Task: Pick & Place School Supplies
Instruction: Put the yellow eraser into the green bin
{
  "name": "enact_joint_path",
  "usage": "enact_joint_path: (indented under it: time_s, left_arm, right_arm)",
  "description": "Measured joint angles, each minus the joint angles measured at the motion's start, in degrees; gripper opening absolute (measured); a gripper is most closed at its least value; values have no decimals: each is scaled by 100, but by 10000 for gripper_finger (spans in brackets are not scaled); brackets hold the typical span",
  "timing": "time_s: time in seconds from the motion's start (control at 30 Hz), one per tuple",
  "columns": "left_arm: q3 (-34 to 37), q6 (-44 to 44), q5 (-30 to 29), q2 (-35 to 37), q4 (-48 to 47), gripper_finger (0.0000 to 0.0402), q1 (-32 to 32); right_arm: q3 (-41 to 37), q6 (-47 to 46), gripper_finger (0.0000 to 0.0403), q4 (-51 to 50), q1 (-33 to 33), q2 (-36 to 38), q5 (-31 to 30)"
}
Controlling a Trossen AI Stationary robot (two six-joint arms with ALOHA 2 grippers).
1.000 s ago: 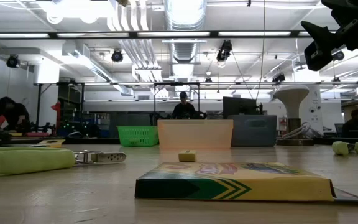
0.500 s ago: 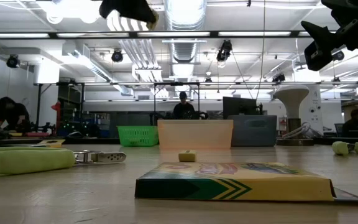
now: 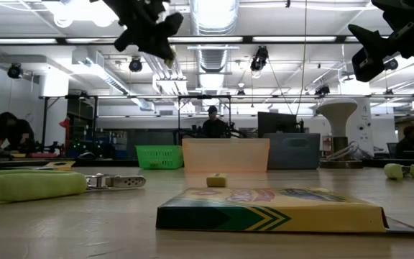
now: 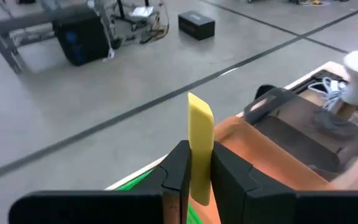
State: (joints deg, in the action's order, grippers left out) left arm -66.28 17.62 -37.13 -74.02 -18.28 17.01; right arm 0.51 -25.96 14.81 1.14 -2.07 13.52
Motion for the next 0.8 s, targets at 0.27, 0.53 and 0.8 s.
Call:
enact_joint_path:
  time_s: [0.27, 0.53, 0.8]
  left_arm:
    - [0, 49, 1159, -331, -160, 53, 965]
    - [0, 255, 2248, -802, -186, 53, 1671]
    - [0, 353, 2781, -1306, -190, 53, 1945]
  right_arm:
    - [0, -1, 201, -1, 0, 0, 0]
    - [2, -1, 201, -2, -1, 0, 0]
    - [0, -1, 201, 0, 1, 0, -2]
